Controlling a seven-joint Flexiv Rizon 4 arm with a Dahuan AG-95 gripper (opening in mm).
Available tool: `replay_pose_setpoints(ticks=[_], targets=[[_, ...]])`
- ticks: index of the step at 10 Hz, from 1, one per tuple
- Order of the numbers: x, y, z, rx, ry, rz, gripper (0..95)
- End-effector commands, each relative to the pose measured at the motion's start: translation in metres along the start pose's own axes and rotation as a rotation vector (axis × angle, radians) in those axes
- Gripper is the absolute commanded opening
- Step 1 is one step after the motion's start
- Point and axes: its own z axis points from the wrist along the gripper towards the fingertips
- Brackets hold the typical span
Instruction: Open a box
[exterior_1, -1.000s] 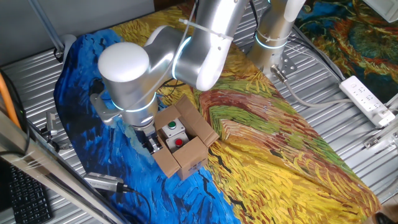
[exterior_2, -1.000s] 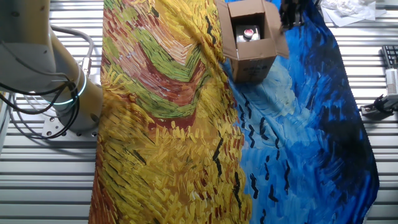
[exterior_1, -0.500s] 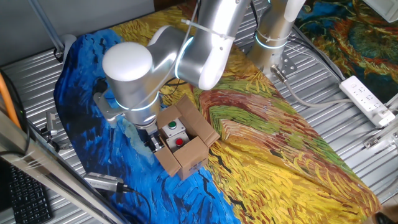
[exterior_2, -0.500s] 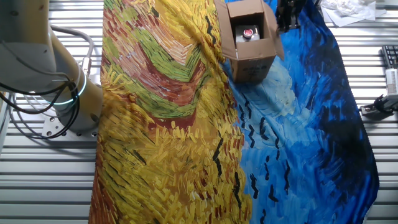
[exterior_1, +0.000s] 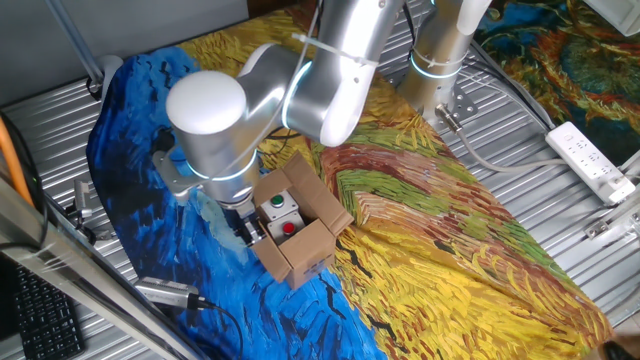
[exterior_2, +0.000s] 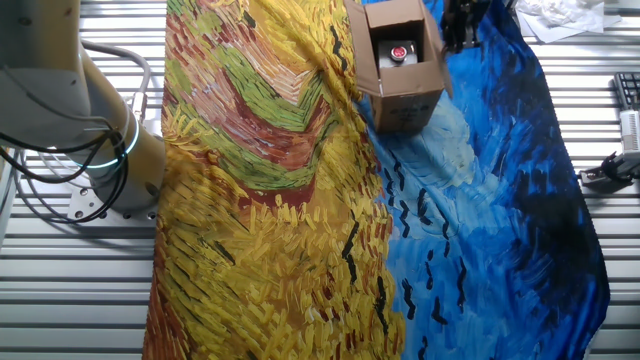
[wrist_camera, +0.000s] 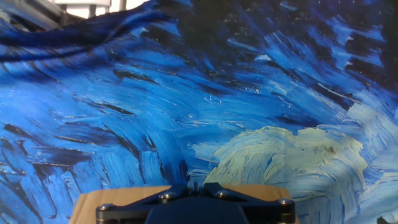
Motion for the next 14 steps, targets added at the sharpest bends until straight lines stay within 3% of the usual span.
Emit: replay_pose_setpoints(ticks=[1, 6, 10, 14], targets=[[0.001, 0.000, 0.001, 0.002, 0.000, -0.001, 0.0], [0.001, 0.001, 0.000, 0.003, -0.007, -0.006, 0.0], [0.004, 0.010, -0.017, 0.005, -0.015, -0.001, 0.0], [0.016, 0.017, -0.041, 0.008, -0.020, 0.005, 0.0]])
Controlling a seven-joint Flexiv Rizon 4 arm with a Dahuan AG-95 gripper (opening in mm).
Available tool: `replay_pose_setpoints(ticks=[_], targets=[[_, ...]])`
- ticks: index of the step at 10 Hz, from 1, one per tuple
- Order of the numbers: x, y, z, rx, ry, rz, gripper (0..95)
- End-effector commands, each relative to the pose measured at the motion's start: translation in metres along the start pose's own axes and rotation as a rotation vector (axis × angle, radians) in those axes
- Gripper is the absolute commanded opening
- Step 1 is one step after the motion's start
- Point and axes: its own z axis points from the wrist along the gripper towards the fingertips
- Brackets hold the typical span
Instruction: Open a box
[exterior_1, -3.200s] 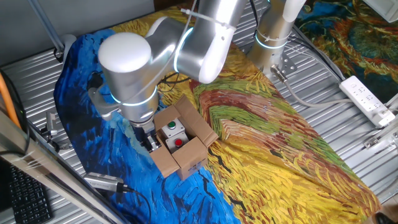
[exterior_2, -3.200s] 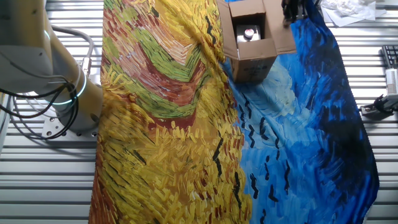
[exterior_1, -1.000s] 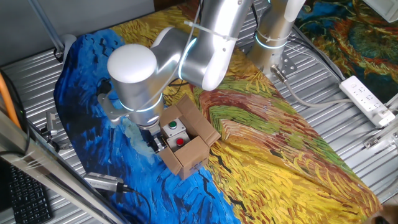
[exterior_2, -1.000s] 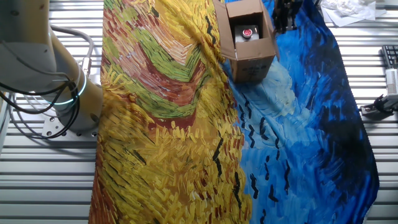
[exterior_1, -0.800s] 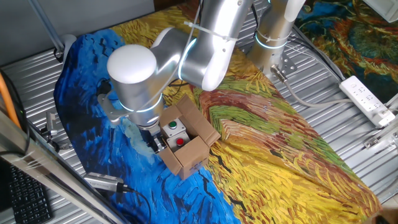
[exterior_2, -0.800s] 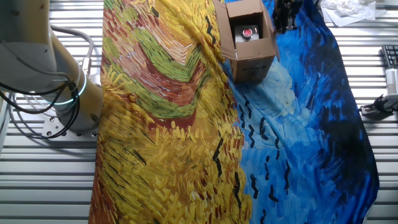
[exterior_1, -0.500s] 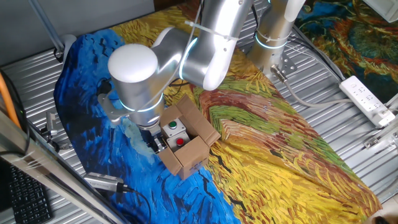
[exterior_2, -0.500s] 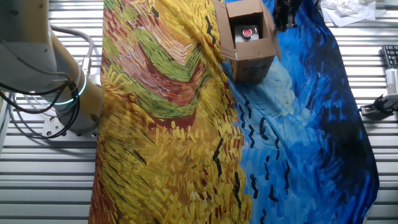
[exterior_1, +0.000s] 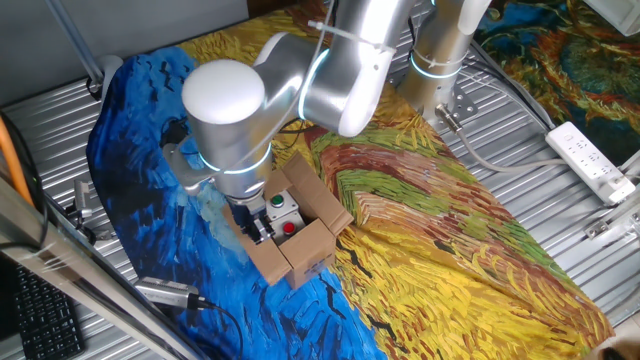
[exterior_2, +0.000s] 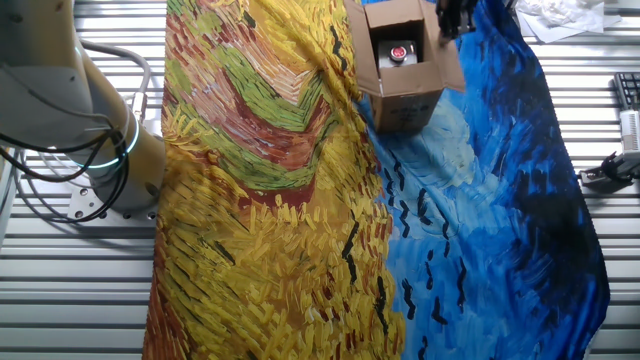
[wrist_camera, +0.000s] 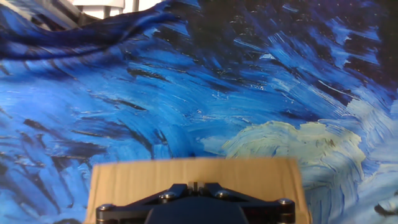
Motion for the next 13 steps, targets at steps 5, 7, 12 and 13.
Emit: replay_pose_setpoints(ticks=[5, 7, 12, 13], targets=[[0.012, -0.005, -0.014, -0.003, -0.005, 0.015, 0.0], [0.014, -0.006, -0.012, -0.005, 0.000, 0.032, 0.0], [0.016, -0.008, -0.010, -0.003, -0.010, 0.021, 0.0], [0.016, -0.008, -0.010, -0.004, -0.008, 0.024, 0.0]])
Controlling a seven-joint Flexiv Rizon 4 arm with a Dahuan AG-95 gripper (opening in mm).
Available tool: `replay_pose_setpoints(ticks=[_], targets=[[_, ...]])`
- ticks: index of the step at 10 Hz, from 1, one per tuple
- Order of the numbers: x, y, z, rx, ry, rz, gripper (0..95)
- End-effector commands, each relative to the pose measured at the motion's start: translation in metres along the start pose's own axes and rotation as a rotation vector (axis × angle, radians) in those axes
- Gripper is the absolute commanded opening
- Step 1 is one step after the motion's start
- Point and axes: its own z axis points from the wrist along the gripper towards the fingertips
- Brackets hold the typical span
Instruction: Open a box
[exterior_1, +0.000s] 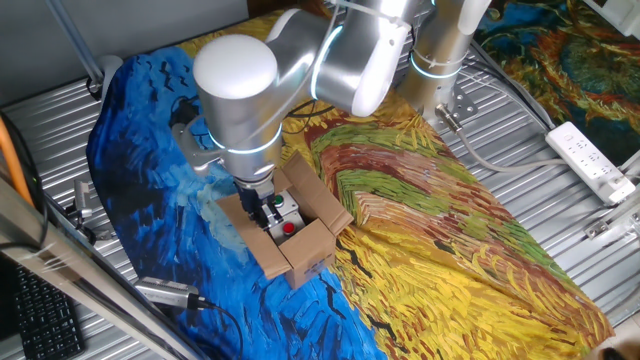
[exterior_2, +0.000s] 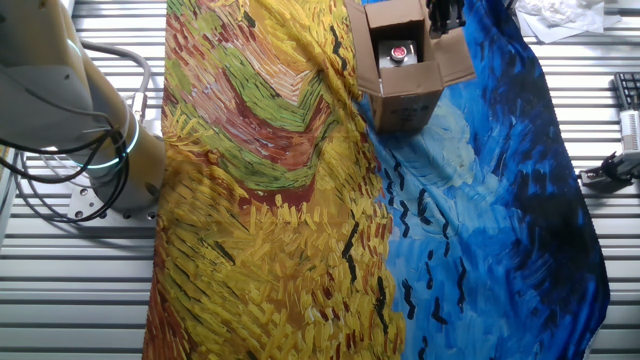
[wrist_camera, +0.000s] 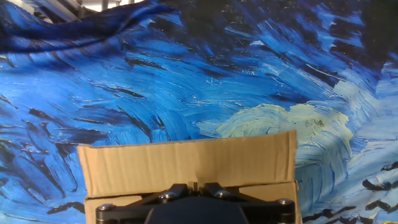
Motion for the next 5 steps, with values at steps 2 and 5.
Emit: replay_pose_setpoints(ticks=[2, 5], targets=[[-0.0004, 0.0006, -0.0001, 0.010, 0.004, -0.019, 0.0], [-0.0004, 0.0006, -0.0001, 0.006, 0.013, -0.096, 0.0]])
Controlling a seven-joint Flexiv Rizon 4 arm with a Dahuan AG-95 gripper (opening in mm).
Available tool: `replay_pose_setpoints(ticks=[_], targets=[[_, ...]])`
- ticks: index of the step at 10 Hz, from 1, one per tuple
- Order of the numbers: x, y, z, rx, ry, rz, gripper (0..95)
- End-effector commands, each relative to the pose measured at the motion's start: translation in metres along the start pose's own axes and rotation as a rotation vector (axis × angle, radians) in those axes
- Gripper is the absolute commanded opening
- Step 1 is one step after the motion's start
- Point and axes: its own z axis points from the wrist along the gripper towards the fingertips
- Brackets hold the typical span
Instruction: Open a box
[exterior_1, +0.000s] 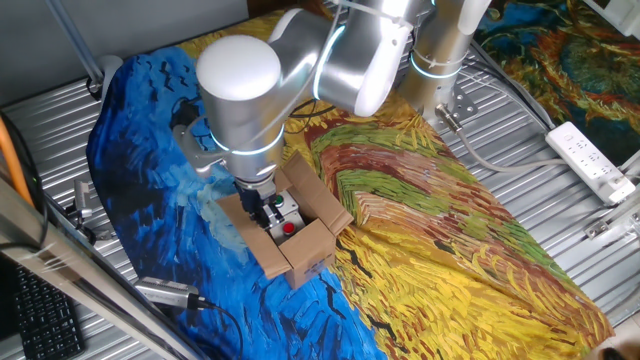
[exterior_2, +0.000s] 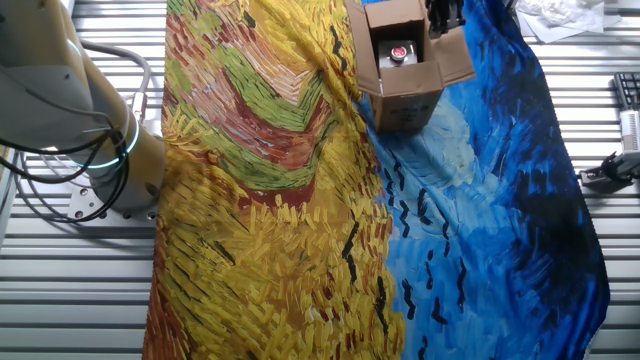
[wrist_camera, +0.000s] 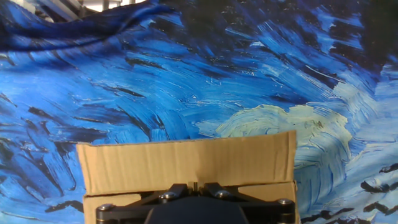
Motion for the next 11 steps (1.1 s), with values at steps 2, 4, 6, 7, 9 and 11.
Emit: replay_pose_setpoints(ticks=[2, 4, 6, 7, 9, 11], targets=[[0.001, 0.000, -0.001, -0.010, 0.031, -0.049, 0.0], [0.001, 0.000, -0.001, -0.012, 0.028, -0.045, 0.0], [0.001, 0.000, -0.001, -0.014, 0.039, -0.037, 0.0], [0.002, 0.001, -0.002, -0.017, 0.044, -0.031, 0.0], [0.006, 0.005, -0.004, -0.019, 0.057, -0.006, 0.0], [0.012, 0.008, -0.004, -0.019, 0.060, 0.008, 0.0]])
